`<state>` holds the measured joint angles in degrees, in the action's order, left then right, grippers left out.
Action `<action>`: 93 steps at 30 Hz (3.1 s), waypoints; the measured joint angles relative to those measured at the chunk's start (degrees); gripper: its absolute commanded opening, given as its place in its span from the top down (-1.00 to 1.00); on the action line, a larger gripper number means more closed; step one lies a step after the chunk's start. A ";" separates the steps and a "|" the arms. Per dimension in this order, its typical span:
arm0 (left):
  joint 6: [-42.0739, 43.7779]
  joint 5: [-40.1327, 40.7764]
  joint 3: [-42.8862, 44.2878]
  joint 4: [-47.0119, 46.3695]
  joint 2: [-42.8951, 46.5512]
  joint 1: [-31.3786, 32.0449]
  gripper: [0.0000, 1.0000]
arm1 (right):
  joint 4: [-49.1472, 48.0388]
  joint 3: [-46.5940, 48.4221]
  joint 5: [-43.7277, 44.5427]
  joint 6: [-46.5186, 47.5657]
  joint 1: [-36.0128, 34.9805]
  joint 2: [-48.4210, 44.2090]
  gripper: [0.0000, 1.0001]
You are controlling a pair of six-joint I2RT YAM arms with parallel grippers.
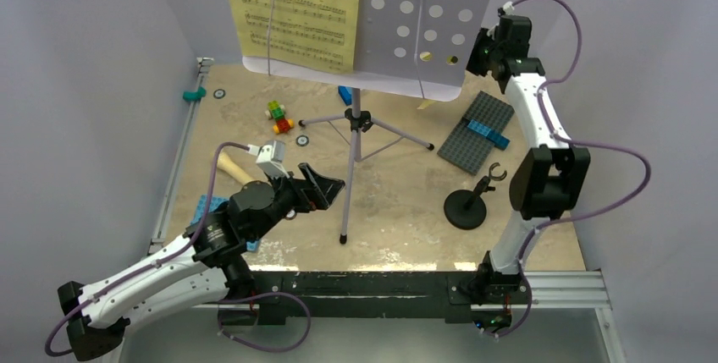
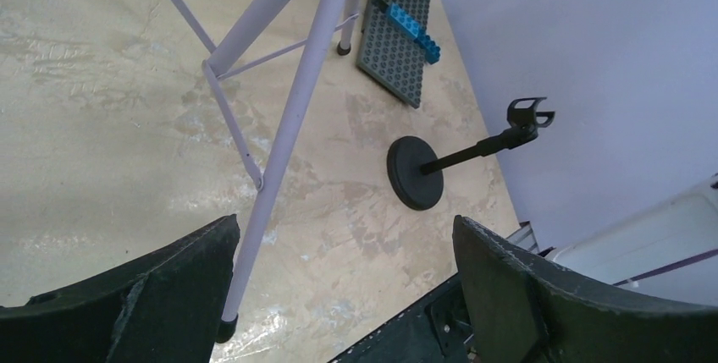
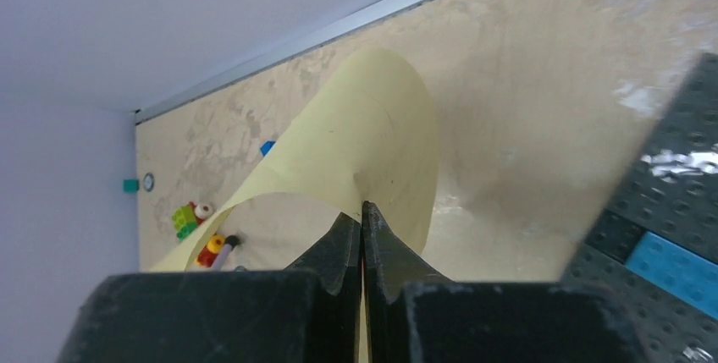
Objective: Pack up the instrument practice props
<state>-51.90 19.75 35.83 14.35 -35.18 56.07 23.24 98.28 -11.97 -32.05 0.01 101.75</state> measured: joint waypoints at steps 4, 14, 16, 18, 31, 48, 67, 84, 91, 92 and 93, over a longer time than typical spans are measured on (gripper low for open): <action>0.72 -0.04 0.07 -0.02 -2.82 0.00 -1.00 | 0.98 8.50 -6.93 -3.21 -0.02 9.27 1.00; 3.23 -0.63 1.27 -1.57 -9.81 -0.07 -1.00 | 1.36 12.35 -10.58 -3.72 -0.11 13.64 1.00; 3.28 -0.96 1.36 -1.62 -10.71 -0.07 -1.00 | 1.64 10.12 -10.23 -2.99 -0.11 14.40 1.00; 3.30 -1.18 1.36 -1.64 -11.21 -0.07 -1.00 | 2.19 8.79 -9.99 -2.36 -0.11 16.22 1.00; 3.19 -1.62 1.46 -1.95 -11.98 -0.13 -1.00 | 6.01 8.50 -7.98 -0.55 -0.11 20.06 0.50; 2.97 -2.14 1.46 -1.86 -11.50 -0.13 -1.00 | 9.20 8.50 -4.31 0.20 0.39 19.67 -0.04; 3.78 -0.68 6.10 2.12 -8.35 -0.13 -1.00 | -0.57 -16.44 0.61 -0.50 0.66 -21.55 -0.10; 9.88 7.50 14.75 8.17 0.72 -0.13 -0.98 | -5.68 -57.64 15.23 5.97 -32.37 -67.04 0.02; 12.68 12.74 17.97 13.22 3.56 -0.13 -0.98 | -6.69 -58.73 25.20 13.75 -52.39 -74.99 0.02; 13.11 13.49 18.40 13.81 4.04 -0.13 -0.98 | -6.84 -58.58 27.26 15.02 -55.30 -74.97 0.02; 13.84 14.16 18.97 14.38 4.61 -0.13 -0.98 | -6.93 -58.23 29.42 16.44 -58.14 -74.60 0.01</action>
<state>-38.06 33.91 54.81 28.73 -30.57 55.94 16.32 40.05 17.45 -15.62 -58.13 27.16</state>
